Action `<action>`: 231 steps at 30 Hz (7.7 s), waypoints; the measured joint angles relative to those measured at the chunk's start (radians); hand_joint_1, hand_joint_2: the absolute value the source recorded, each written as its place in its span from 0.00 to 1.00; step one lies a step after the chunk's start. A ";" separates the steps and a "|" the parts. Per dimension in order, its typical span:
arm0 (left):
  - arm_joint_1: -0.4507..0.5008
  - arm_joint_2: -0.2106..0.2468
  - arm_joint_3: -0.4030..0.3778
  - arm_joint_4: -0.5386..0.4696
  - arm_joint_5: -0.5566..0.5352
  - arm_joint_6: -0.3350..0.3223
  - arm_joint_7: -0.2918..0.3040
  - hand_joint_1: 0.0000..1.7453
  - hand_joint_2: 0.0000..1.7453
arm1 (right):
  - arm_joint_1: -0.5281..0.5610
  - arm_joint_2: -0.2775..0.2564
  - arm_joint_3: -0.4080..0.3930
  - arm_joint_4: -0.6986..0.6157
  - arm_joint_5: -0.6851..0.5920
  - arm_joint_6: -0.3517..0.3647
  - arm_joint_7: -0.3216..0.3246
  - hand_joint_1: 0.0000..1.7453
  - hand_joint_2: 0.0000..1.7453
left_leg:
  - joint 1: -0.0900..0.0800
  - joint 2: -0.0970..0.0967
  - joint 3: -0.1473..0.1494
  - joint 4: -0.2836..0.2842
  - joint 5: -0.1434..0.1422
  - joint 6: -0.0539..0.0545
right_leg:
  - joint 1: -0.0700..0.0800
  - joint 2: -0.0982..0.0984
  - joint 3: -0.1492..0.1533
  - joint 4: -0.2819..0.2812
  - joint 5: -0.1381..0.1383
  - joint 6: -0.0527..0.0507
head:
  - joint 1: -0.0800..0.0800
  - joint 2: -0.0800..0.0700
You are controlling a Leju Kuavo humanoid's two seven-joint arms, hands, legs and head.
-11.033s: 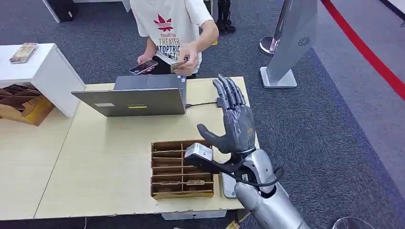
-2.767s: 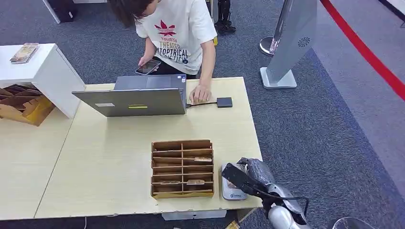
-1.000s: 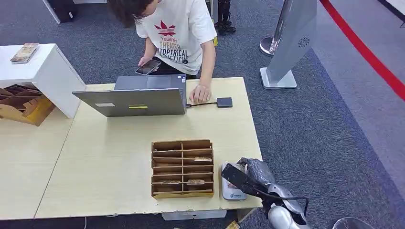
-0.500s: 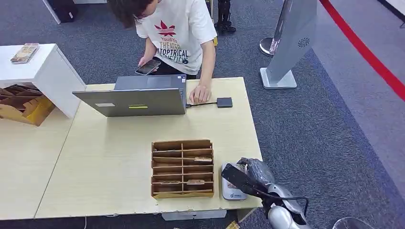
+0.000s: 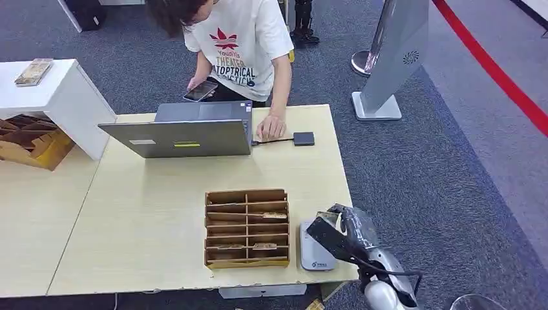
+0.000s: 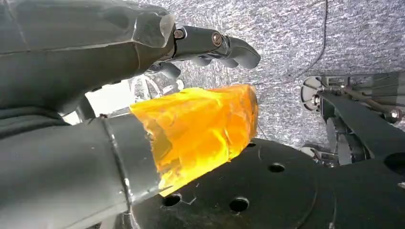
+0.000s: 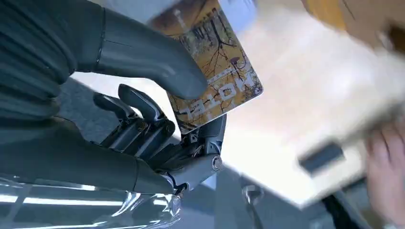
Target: Pass the card to the sensor for recognition and then transmit it.
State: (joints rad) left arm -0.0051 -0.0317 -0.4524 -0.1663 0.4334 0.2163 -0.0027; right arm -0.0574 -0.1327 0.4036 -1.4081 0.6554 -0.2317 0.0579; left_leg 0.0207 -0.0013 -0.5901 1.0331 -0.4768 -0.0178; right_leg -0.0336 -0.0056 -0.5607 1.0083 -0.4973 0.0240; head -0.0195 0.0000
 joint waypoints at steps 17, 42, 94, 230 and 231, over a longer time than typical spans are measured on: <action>-0.002 -0.012 -0.002 0.000 -0.008 0.013 -0.014 0.00 0.00 | 0.024 0.137 -0.060 -0.263 -0.069 -0.242 -0.238 1.00 1.00 | 0.000 0.000 0.000 0.000 0.000 0.000 | 0.000 0.000 0.000 0.000 0.000 0.000 | 0.000 0.000; -0.037 0.014 -0.094 0.000 -0.105 -0.011 0.029 0.00 0.00 | -0.457 0.250 0.070 0.110 -0.159 -0.142 -0.163 1.00 1.00 | 0.000 0.000 0.000 0.000 0.003 0.000 | 0.000 0.000 0.000 0.001 0.002 0.000 | 0.000 0.000; -0.038 0.020 -0.139 -0.005 -0.071 -0.002 0.021 0.00 0.00 | -0.388 0.327 0.084 0.263 -0.320 -0.059 -0.214 0.00 1.00 | 0.000 0.000 0.000 0.000 0.003 0.000 | 0.000 0.000 -0.001 0.001 0.001 0.000 | 0.000 0.000; -0.010 0.008 -0.057 -0.004 -0.005 0.016 0.006 0.00 0.00 | -0.090 0.141 0.191 0.008 0.224 -0.372 -0.164 1.00 1.00 | 0.000 0.000 0.000 0.000 0.002 0.000 | 0.000 0.000 -0.001 0.000 0.001 0.000 | 0.000 0.000; -0.010 0.008 -0.057 -0.004 -0.005 0.017 0.006 0.00 0.00 | -0.082 0.143 0.186 -0.004 0.222 -0.387 -0.176 1.00 1.00 | 0.000 0.000 0.000 0.000 0.002 0.000 | 0.000 0.000 -0.001 0.000 0.001 0.000 | 0.000 0.000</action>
State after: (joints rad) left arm -0.0149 -0.0240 -0.5093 -0.1701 0.4280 0.2331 0.0031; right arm -0.1397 0.0107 0.5897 -1.4123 0.8770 -0.6192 -0.1183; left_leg 0.0208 -0.0013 -0.5905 1.0334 -0.4744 -0.0181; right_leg -0.0334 -0.0057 -0.5612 1.0088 -0.4959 0.0241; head -0.0195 0.0000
